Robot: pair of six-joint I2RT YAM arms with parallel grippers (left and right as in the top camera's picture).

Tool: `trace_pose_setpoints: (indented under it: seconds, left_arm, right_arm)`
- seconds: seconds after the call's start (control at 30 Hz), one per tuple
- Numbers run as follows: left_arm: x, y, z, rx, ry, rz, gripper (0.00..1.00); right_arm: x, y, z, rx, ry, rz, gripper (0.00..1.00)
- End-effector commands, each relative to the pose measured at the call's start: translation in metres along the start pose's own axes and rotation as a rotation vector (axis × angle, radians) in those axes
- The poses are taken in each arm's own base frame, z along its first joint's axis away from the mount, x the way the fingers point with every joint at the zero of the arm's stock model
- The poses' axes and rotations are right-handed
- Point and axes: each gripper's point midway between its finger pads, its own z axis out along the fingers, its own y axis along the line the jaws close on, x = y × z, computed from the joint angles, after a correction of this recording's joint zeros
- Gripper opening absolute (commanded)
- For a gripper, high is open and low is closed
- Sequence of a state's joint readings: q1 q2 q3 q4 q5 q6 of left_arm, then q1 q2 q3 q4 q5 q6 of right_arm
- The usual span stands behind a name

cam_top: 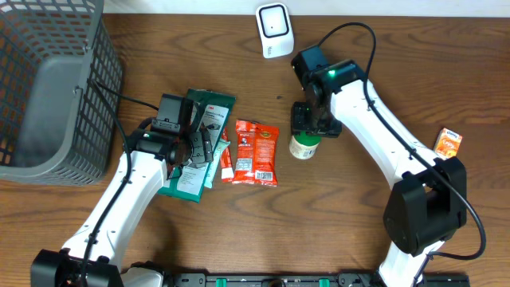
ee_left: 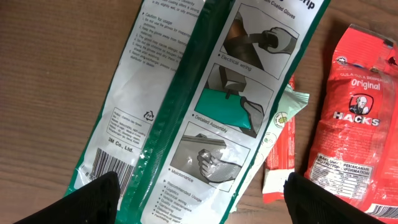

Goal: Scan the item barcode
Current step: 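Move the right gripper left to the green-lidded jar, then lower the right gripper around the green-lidded Knorr jar and grasp it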

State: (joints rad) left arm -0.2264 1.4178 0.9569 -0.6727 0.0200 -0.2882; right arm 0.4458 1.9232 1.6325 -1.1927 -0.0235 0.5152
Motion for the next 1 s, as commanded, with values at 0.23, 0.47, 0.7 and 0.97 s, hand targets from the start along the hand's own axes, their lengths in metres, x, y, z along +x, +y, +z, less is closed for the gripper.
trace_pose_setpoints:
  seconds: [0.23,0.47,0.7,0.97]
  left_arm:
    - [0.001,0.002,0.002,-0.008,0.005,0.001,0.85]
    - [0.001,0.002,0.002,-0.008,0.005,0.001,0.85]
    - [0.001,0.002,0.002,-0.008,0.006,0.001,0.85]
    - [0.001,0.002,0.002,-0.008,0.005,0.001,0.85]
  right_arm:
    - [0.000,-0.014,-0.004,0.084,-0.029,-0.038,0.57]
    - [0.004,-0.016,0.005,0.105,-0.022,-0.102,0.57]
    - [0.017,-0.025,0.019,0.129,0.024,-0.104,0.79]
    - [0.006,-0.024,-0.014,0.114,0.018,-0.200,0.95]
